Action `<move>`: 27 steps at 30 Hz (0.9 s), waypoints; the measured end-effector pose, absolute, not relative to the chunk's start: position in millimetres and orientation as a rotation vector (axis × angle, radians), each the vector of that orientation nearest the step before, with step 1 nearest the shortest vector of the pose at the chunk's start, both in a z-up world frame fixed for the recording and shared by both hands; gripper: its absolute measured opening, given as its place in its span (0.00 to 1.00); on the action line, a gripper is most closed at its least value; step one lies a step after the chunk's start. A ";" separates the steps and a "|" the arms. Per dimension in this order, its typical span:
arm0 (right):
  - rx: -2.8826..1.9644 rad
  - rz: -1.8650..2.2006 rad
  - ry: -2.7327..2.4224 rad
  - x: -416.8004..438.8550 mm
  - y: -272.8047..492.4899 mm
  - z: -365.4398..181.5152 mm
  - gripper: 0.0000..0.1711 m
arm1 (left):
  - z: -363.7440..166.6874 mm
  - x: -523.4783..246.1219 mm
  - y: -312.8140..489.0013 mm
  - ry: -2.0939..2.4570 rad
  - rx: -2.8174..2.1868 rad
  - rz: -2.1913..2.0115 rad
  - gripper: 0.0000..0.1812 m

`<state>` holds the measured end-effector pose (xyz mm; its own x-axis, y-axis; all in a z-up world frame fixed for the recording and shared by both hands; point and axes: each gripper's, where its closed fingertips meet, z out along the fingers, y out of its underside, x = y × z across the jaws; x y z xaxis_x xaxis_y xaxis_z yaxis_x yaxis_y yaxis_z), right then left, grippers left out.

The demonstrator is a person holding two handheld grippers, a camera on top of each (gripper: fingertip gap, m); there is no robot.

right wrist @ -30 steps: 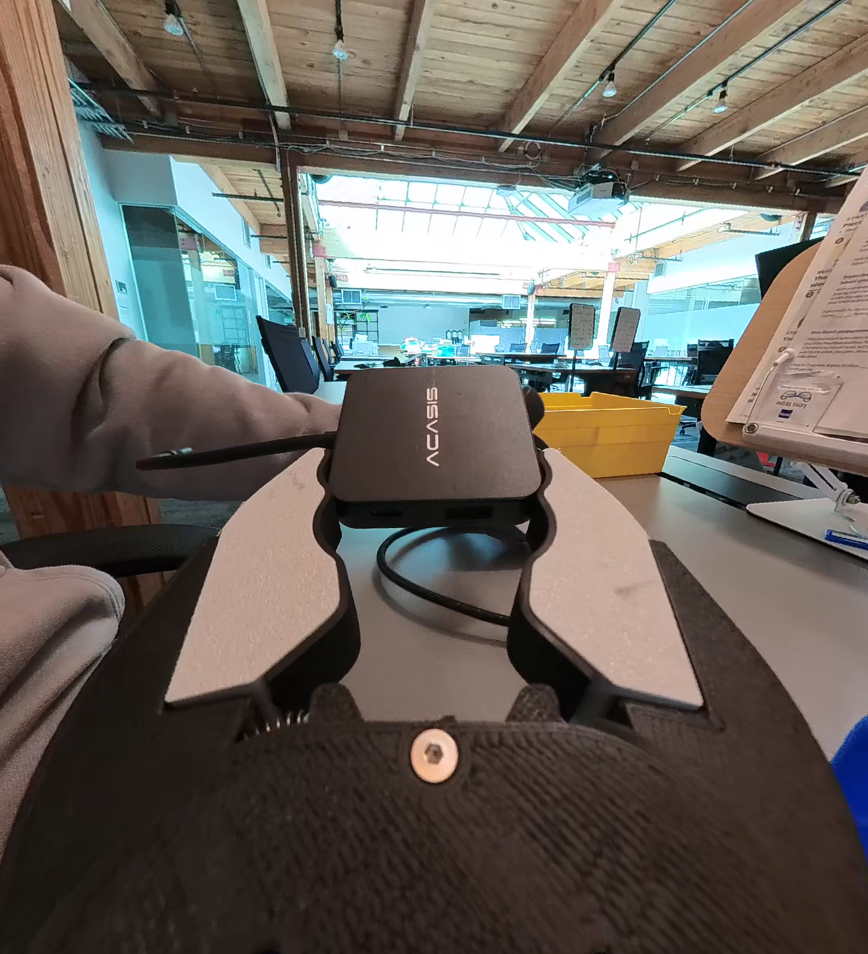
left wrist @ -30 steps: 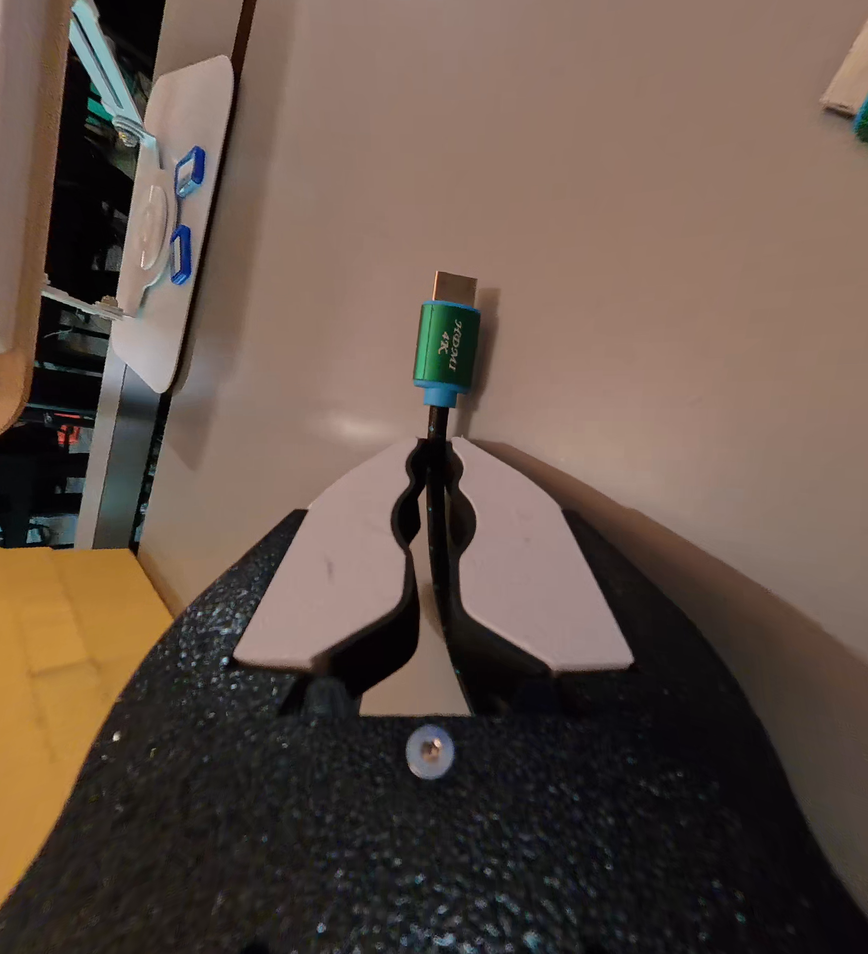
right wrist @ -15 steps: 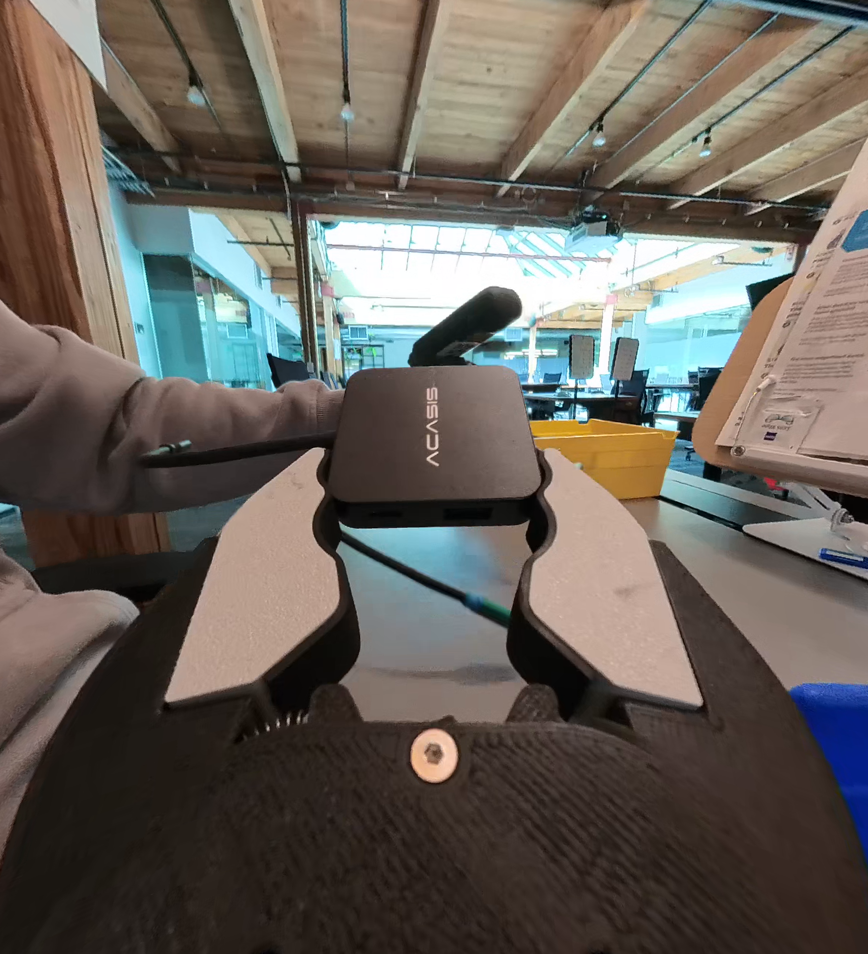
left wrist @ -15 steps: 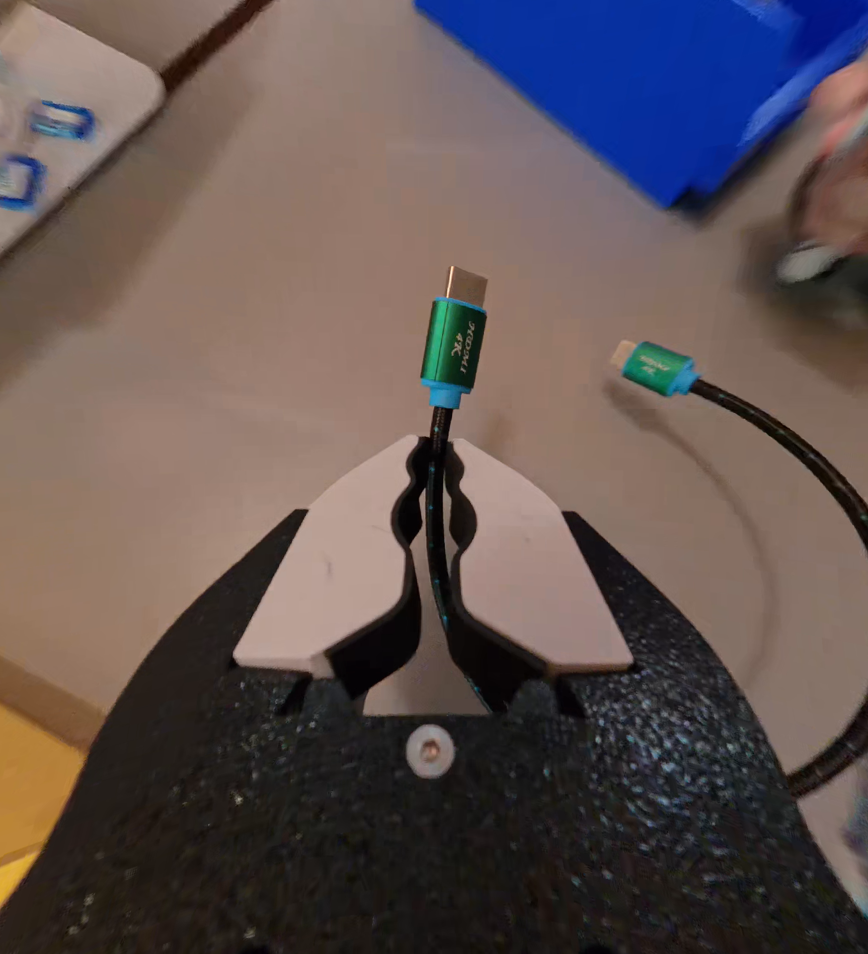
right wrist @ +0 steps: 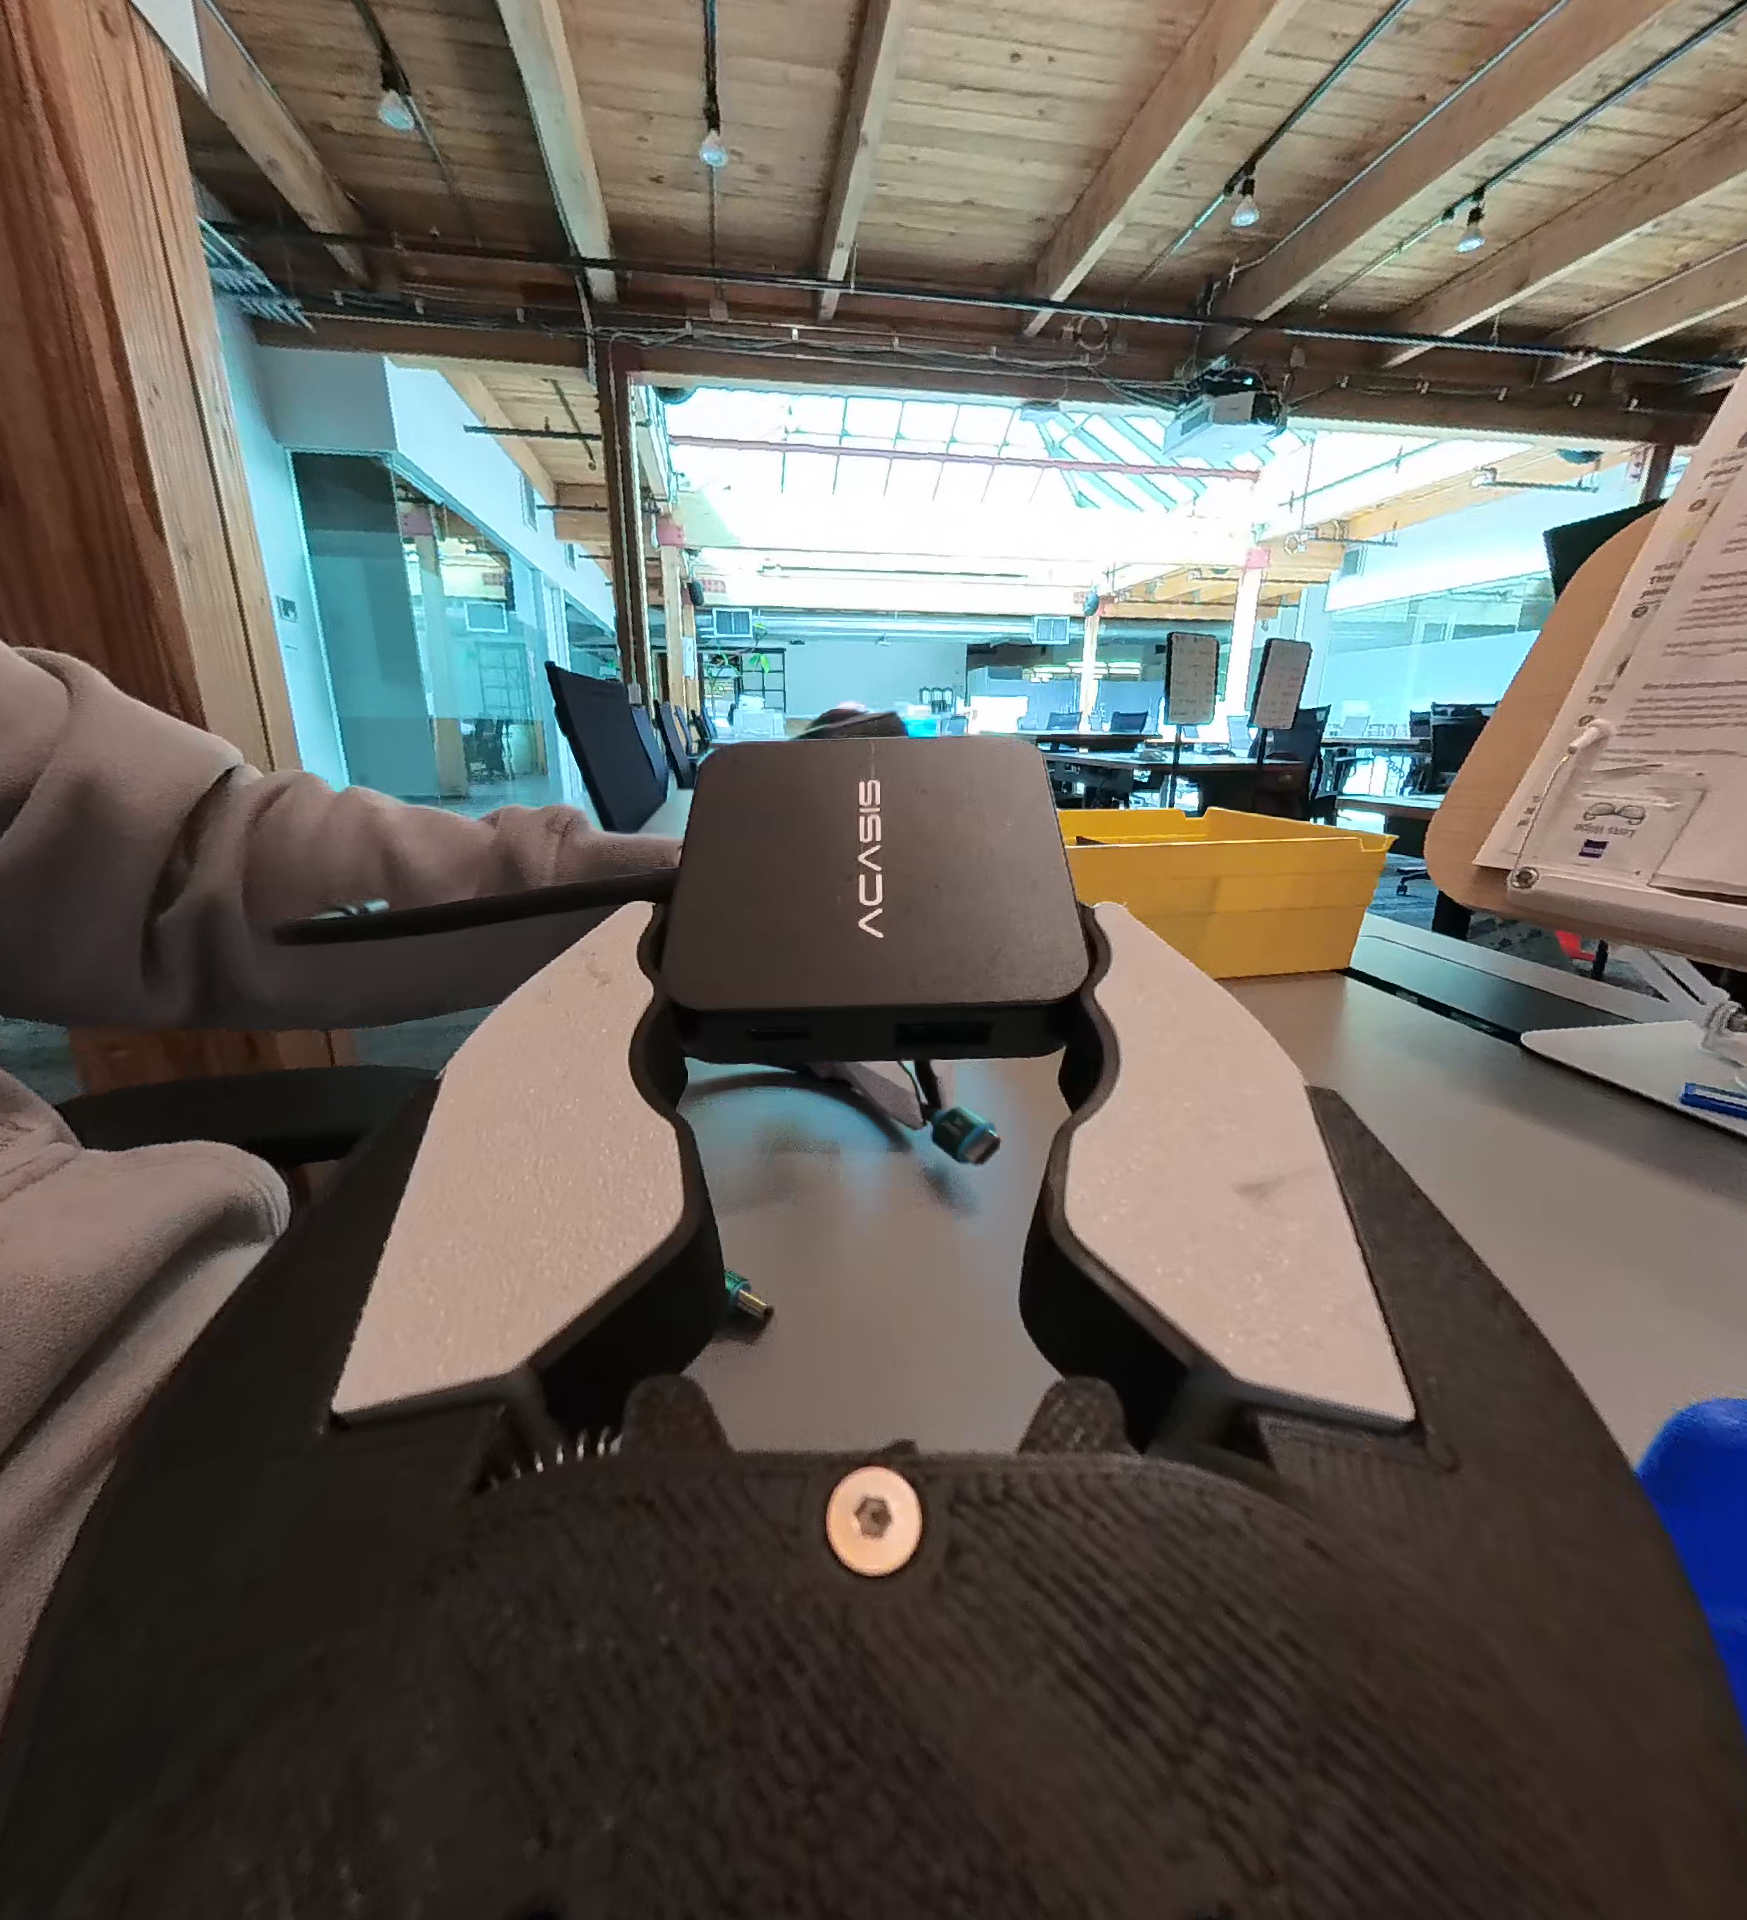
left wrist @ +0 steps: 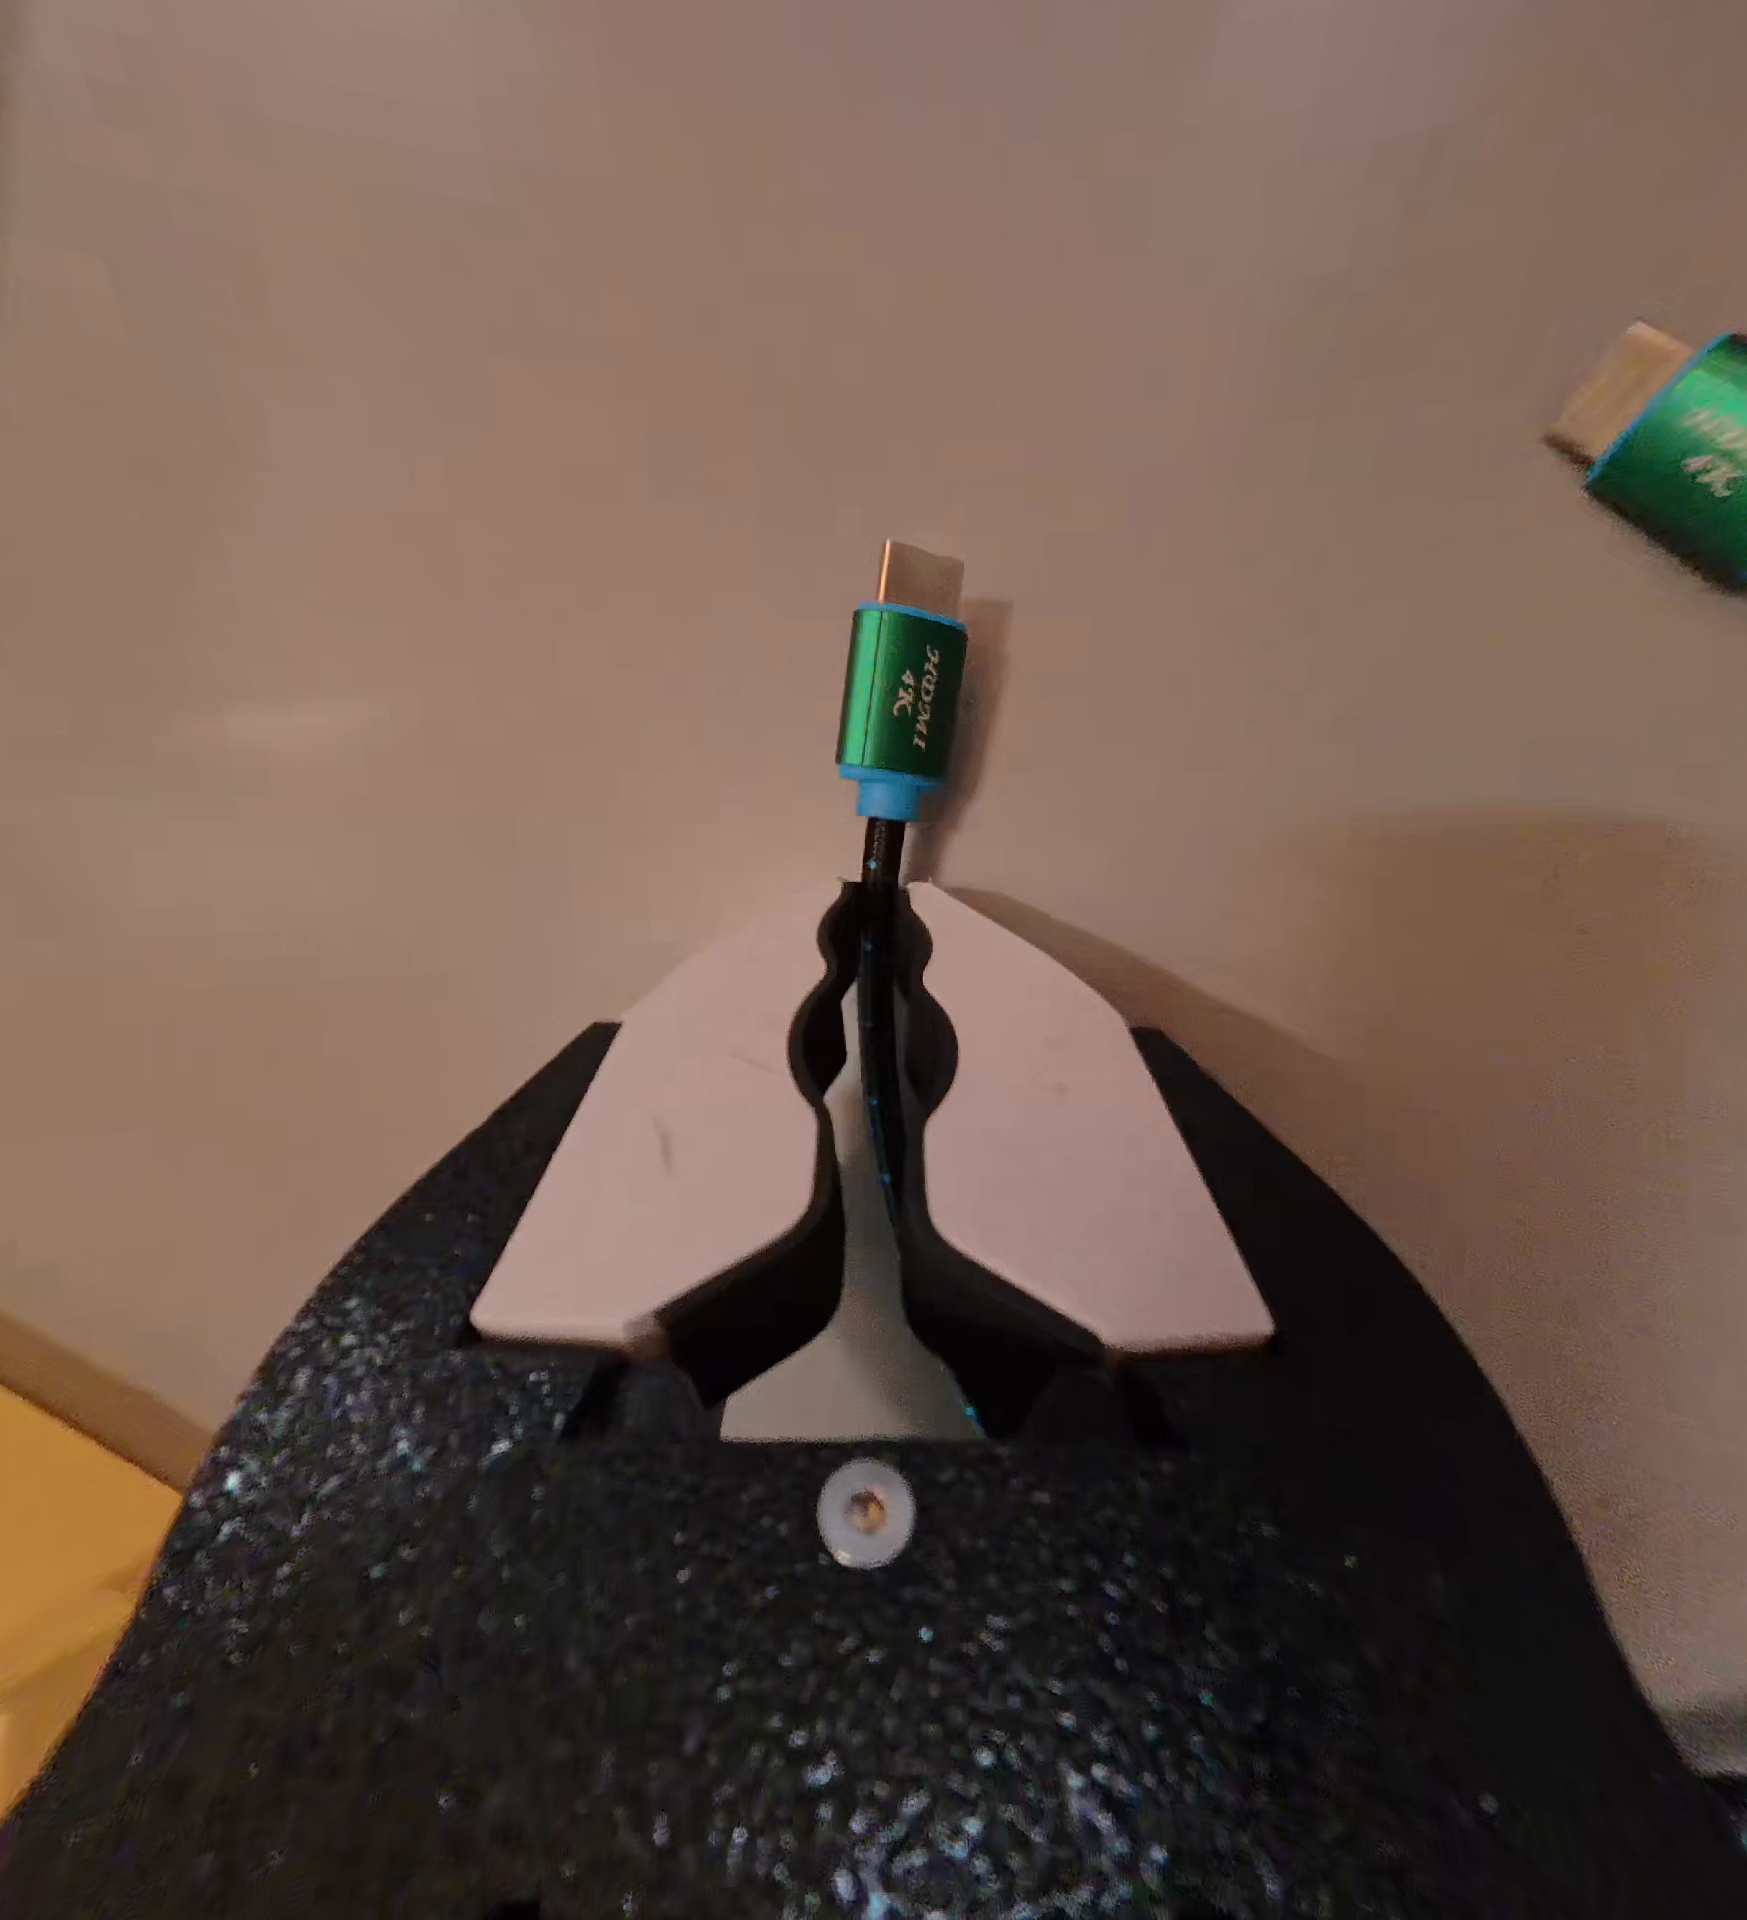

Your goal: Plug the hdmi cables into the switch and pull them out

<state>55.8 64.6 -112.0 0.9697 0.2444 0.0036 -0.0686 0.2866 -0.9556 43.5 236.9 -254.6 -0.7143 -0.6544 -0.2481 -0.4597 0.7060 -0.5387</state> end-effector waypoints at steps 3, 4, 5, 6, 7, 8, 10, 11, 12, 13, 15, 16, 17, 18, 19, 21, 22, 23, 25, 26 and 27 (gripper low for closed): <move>-1.278 0.206 -0.166 54.5 66.2 -114.1 0.42 | -257.3 47.8 230.4 2.418 -0.805 -0.620 0.03; -1.281 0.206 -0.168 54.0 66.8 -114.6 0.42 | -257.5 49.1 228.9 2.396 -0.797 -0.621 0.04; -1.281 0.208 -0.170 53.2 67.1 -114.7 0.42 | -257.4 50.5 226.9 2.373 -0.785 -0.623 0.05; -1.284 0.207 -0.172 52.9 67.4 -115.0 0.42 | -256.2 52.7 224.9 2.340 -0.763 -0.618 0.08; -1.287 0.204 -0.173 52.9 67.8 -115.4 0.42 | -253.5 55.5 223.3 2.298 -0.729 -0.601 0.11; -1.290 0.203 -0.173 53.0 67.9 -115.8 0.42 | -250.7 57.4 221.3 2.264 -0.684 -0.571 0.14; -1.291 0.202 -0.175 52.9 68.1 -116.0 0.42 | -248.0 60.2 217.6 2.224 -0.600 -0.489 0.18; -1.292 0.201 -0.175 52.9 68.2 -116.2 0.42 | -246.7 63.4 217.5 2.199 -0.573 -0.438 0.19; -1.294 0.202 -0.176 52.7 68.6 -116.3 0.42 | -245.5 66.6 217.0 2.178 -0.554 -0.398 0.20; -1.295 0.204 -0.177 52.3 68.6 -116.5 0.42 | -245.3 69.2 215.2 2.169 -0.540 -0.376 0.19; -1.301 0.199 -0.178 52.2 69.2 -117.6 0.42 | -245.5 74.2 210.8 2.160 -0.522 -0.356 0.18; -1.306 0.197 -0.180 52.0 69.6 -118.4 0.42 | -245.7 76.9 209.3 2.155 -0.513 -0.347 0.17; -1.309 0.198 -0.182 51.5 69.9 -118.8 0.42 | -246.4 79.0 207.7 2.153 -0.505 -0.338 0.15; -1.308 0.198 -0.183 51.3 70.0 -118.9 0.42 | -247.1 80.6 206.3 2.150 -0.498 -0.330 0.15; -1.309 0.198 -0.183 51.2 70.1 -118.9 0.42 | -247.7 81.8 205.1 2.146 -0.493 -0.325 0.13; -1.311 0.194 -0.181 51.7 70.1 -119.3 0.42 | -248.6 82.5 203.4 2.141 -0.472 -0.307 0.12; -1.312 0.193 -0.182 51.8 70.2 -119.4 0.42 | -248.4 82.9 203.1 2.132 -0.460 -0.294 0.12; -1.312 0.191 -0.182 51.7 70.4 -119.3 0.42 | -247.9 83.7 203.4 2.118 -0.455 -0.282 0.12; -1.316 0.184 -0.184 51.6 70.9 -119.7 0.42 | -247.1 84.6 204.6 2.097 -0.459 -0.264 0.12; -1.320 0.180 -0.183 51.9 71.2 -120.2 0.42 | -246.1 85.5 206.3 2.083 -0.476 -0.260 0.12; -1.325 0.179 -0.183 52.1 71.4 -120.9 0.42 | -245.5 85.9 208.8 2.078 -0.500 -0.258 0.12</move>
